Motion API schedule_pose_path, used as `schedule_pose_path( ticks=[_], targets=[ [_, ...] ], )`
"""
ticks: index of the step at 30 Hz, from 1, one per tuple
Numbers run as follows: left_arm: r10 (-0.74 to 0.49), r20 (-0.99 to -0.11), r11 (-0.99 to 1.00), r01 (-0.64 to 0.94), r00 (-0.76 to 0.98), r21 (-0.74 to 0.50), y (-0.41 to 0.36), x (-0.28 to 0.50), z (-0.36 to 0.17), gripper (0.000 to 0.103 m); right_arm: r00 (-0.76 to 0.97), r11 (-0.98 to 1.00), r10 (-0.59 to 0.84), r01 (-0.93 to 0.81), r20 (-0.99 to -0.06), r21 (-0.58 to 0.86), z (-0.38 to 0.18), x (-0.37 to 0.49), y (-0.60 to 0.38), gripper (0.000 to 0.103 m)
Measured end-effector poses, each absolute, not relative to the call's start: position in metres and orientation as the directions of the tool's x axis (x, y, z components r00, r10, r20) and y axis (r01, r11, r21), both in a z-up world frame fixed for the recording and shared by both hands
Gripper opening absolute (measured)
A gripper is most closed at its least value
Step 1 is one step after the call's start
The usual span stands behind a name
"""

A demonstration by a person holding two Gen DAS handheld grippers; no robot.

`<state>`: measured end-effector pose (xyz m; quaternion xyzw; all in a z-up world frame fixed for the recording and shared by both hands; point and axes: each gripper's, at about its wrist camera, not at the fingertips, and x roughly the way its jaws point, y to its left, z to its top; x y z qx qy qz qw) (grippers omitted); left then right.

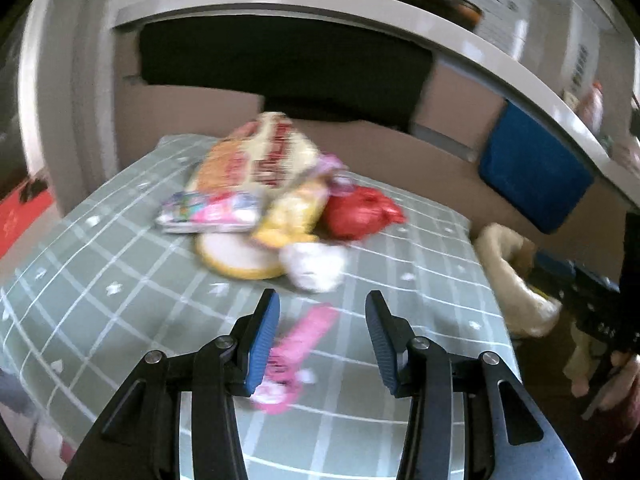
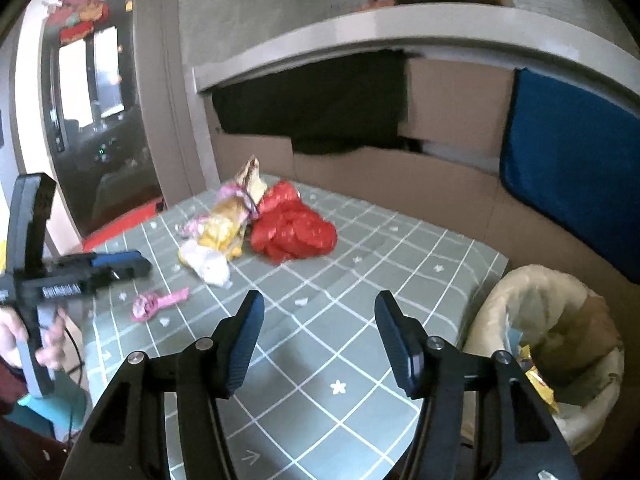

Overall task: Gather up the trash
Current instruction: 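Grasp the pink candy stick on the table with the left tool, then grasp the white tissue with the right tool while the left tool holds the candy stick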

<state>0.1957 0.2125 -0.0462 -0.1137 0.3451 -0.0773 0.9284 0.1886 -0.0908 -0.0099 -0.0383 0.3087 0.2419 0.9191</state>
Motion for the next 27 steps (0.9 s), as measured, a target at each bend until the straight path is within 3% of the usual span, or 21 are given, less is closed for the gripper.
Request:
schedule_pose_path(
  ticks=[6, 12, 20, 27],
  targets=[
    [-0.279, -0.679, 0.939, 0.043, 0.679, -0.343, 0.247, 0.207, -0.077, 0.046, 0.665, 0.877, 0.424, -0.472, -0.615, 0.094, -0.023, 0.191, -0.089, 0.055],
    [-0.242, -0.761, 0.966, 0.077, 0.602, -0.246, 0.231, 0.21, -0.102, 0.048, 0.636, 0.867, 0.448, -0.481, -0.628, 0.131, -0.029, 0.193, -0.091, 0.055],
    [-0.19, -0.774, 0.981, 0.092, 0.604, -0.169, 0.21, 0.208, -0.102, 0.046, 0.599, 0.845, 0.468, -0.52, -0.65, 0.129, -0.036, 0.192, -0.078, 0.055],
    [-0.201, -0.72, 0.97, 0.032, 0.664, -0.242, 0.215, 0.195, -0.083, 0.044, 0.577, 0.832, 0.473, -0.541, -0.666, 0.122, -0.036, 0.2, -0.067, 0.055]
  ],
)
